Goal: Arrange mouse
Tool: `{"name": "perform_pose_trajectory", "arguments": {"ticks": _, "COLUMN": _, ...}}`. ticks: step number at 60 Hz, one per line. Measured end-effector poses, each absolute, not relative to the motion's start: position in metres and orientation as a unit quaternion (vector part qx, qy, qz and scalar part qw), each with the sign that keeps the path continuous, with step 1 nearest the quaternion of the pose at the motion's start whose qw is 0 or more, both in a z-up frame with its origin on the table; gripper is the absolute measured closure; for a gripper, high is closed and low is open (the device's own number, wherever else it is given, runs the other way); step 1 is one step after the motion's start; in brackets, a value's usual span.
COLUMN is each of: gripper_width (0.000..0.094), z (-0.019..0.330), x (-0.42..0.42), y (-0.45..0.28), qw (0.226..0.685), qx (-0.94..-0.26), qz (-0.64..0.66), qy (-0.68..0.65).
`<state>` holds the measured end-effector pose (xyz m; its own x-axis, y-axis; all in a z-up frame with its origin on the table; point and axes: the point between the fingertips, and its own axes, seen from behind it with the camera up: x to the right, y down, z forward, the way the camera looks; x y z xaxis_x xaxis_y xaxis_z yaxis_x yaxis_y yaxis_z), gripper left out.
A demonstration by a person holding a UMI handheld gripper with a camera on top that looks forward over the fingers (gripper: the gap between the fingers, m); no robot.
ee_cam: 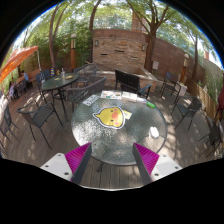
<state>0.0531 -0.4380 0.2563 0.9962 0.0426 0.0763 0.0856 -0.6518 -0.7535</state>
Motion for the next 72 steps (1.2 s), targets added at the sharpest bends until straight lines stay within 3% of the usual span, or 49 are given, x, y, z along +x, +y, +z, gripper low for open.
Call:
{"name": "perform_pose_trajectory", "arguments": {"ticks": 14, "gripper_width": 0.0089, "z": 0.223, "x": 0.092, "y": -0.440, "qw": 0.385, "qx": -0.923, "qz": -0.031, "qy": -0.009}}
{"name": "perform_pose_trajectory", "arguments": {"ticks": 29, "gripper_width": 0.0088, "z": 0.116, "x": 0.203, "y": -0.419, "qw": 0.350, "qx": -0.935, "qz": -0.051, "qy": 0.033}}
{"name": "perform_pose_trajectory", "arguments": {"ticks": 44, "gripper_width": 0.0088, "z": 0.045, "x": 0.319, "y": -0.298, "qw": 0.376, "qx": -0.923, "qz": -0.071, "qy": 0.038}}
{"name": "perform_pose_trajectory", "arguments": {"ticks": 57, "gripper_width": 0.0095, "z": -0.007, "x": 0.354, "y": -0.202, "qw": 0.391, "qx": -0.919, "qz": -0.043, "qy": 0.021}}
{"name": "perform_pose_trajectory", "arguments": {"ticks": 60, "gripper_width": 0.0111, "z": -0.019, "x": 0.354, "y": -0.192, "qw": 0.387, "qx": -0.921, "qz": -0.032, "qy": 0.019}}
{"name": "perform_pose_trajectory", "arguments": {"ticks": 70, "gripper_width": 0.0421, "z": -0.018, "x": 0.364, "y": -0.178, "qw": 0.403, "qx": -0.914, "qz": -0.017, "qy": 0.029}}
{"name": "perform_pose_trajectory", "arguments": {"ticks": 72, "gripper_width": 0.0431, "z": -0.018, "x": 0.364, "y": -0.177, "qw": 0.407, "qx": -0.913, "qz": -0.015, "qy": 0.028}}
